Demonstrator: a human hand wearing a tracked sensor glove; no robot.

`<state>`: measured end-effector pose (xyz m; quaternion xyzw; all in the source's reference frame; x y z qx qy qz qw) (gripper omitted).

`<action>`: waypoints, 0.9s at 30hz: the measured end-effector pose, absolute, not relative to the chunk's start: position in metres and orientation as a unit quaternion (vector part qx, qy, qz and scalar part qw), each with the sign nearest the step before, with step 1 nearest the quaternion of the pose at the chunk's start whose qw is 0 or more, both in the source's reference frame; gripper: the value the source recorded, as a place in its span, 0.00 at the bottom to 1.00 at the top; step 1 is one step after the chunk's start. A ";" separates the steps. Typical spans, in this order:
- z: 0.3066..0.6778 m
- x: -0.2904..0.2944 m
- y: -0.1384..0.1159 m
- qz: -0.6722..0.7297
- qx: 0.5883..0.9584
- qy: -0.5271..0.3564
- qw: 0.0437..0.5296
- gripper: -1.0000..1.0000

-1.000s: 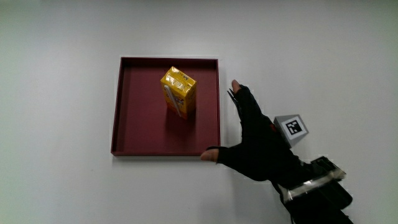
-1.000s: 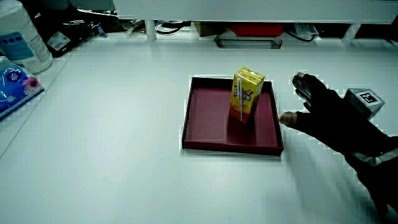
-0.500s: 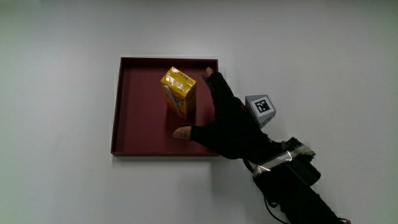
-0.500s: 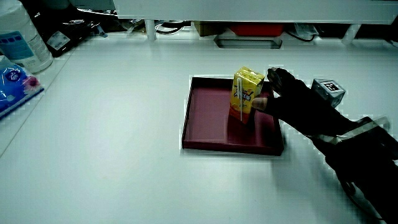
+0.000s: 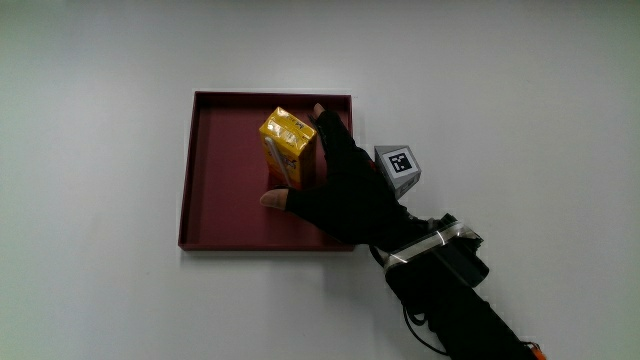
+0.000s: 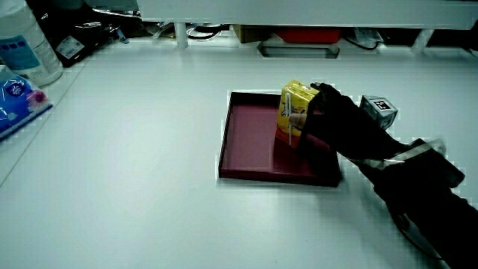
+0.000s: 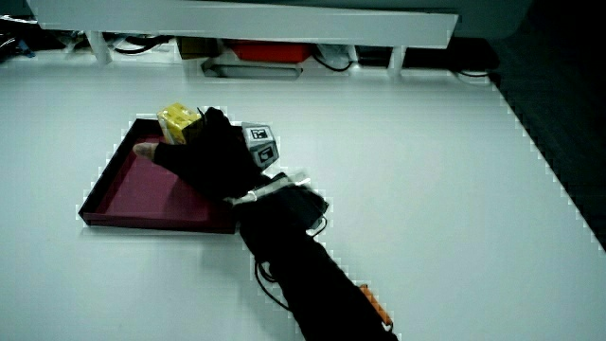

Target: Pick ice redtea

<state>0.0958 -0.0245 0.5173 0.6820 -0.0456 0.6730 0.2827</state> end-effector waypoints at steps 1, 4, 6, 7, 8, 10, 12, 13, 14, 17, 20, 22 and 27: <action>0.515 0.096 -0.024 0.673 0.683 -0.044 0.279 0.50; 0.521 0.098 -0.022 0.681 0.680 -0.030 0.270 0.50; 0.523 0.098 -0.021 0.694 0.668 -0.026 0.268 0.54; 0.525 0.098 -0.021 0.694 0.667 -0.019 0.270 0.56; 0.526 0.099 -0.020 0.704 0.659 -0.017 0.266 0.57; 0.528 0.100 -0.020 0.707 0.660 -0.005 0.255 0.61; 0.530 0.101 -0.020 0.718 0.650 -0.003 0.250 0.65; 0.530 0.102 -0.019 0.715 0.654 0.009 0.246 0.67; 0.531 0.103 -0.019 0.720 0.650 0.012 0.245 0.69; 0.533 0.104 -0.018 0.726 0.647 0.021 0.234 0.74; 0.534 0.105 -0.018 0.732 0.642 0.029 0.227 0.80; 0.534 0.106 -0.017 0.730 0.645 0.034 0.222 0.83; 0.532 0.107 -0.016 0.728 0.654 0.039 0.204 0.93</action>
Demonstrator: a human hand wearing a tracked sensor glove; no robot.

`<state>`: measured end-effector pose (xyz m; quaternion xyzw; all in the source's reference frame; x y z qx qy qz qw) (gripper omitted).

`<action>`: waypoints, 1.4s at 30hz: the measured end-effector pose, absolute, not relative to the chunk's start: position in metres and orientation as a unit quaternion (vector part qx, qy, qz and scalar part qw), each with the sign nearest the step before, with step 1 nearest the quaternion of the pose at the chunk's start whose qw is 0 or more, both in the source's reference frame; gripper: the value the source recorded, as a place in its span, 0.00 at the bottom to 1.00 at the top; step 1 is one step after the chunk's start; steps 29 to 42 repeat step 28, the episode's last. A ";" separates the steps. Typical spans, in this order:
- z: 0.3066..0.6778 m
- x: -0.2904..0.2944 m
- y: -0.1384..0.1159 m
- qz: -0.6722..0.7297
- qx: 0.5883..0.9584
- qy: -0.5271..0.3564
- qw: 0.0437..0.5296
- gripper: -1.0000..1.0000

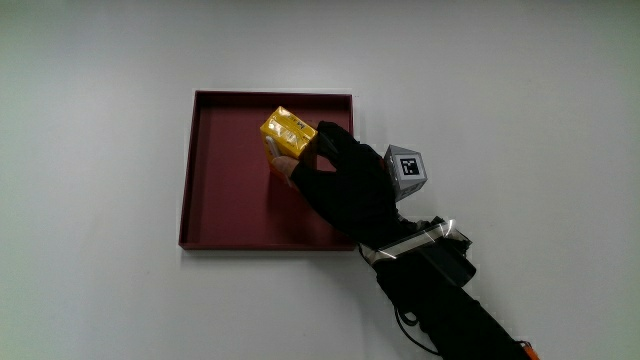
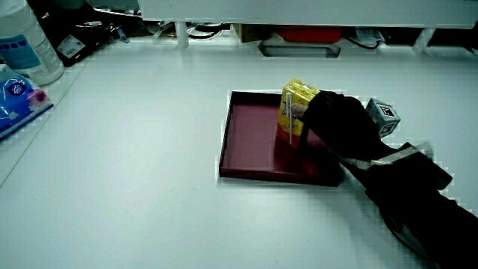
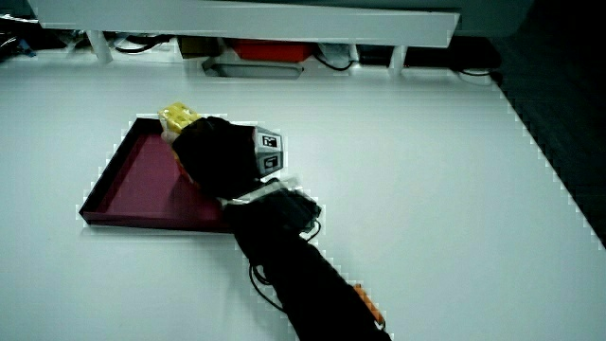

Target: Pick ice redtea

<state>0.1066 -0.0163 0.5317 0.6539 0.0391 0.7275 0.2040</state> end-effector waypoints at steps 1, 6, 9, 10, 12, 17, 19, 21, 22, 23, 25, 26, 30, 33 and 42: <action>0.532 0.107 -0.016 0.728 0.656 0.037 0.198 0.94; 0.532 0.107 -0.015 0.728 0.661 0.028 0.178 1.00; 0.533 0.107 -0.013 0.730 0.662 0.026 0.168 1.00; 0.532 0.106 -0.012 0.734 0.657 0.028 0.168 1.00; 0.534 0.107 -0.011 0.731 0.664 0.022 0.156 1.00; 0.525 0.110 -0.014 0.732 0.664 0.009 0.153 1.00; 0.519 0.112 -0.015 0.725 0.674 0.002 0.146 1.00; 0.512 0.115 -0.017 0.729 0.670 -0.004 0.140 1.00; 0.511 0.118 -0.018 0.728 0.672 -0.006 0.139 1.00; 0.507 0.120 -0.019 0.731 0.669 -0.007 0.134 1.00; 0.498 0.126 -0.021 0.732 0.671 -0.012 0.120 1.00; 0.494 0.129 -0.022 0.733 0.670 -0.014 0.116 1.00; 0.487 0.137 -0.025 0.735 0.670 -0.018 0.105 1.00; 0.487 0.137 -0.025 0.735 0.670 -0.018 0.105 1.00; 0.487 0.137 -0.025 0.735 0.670 -0.018 0.105 1.00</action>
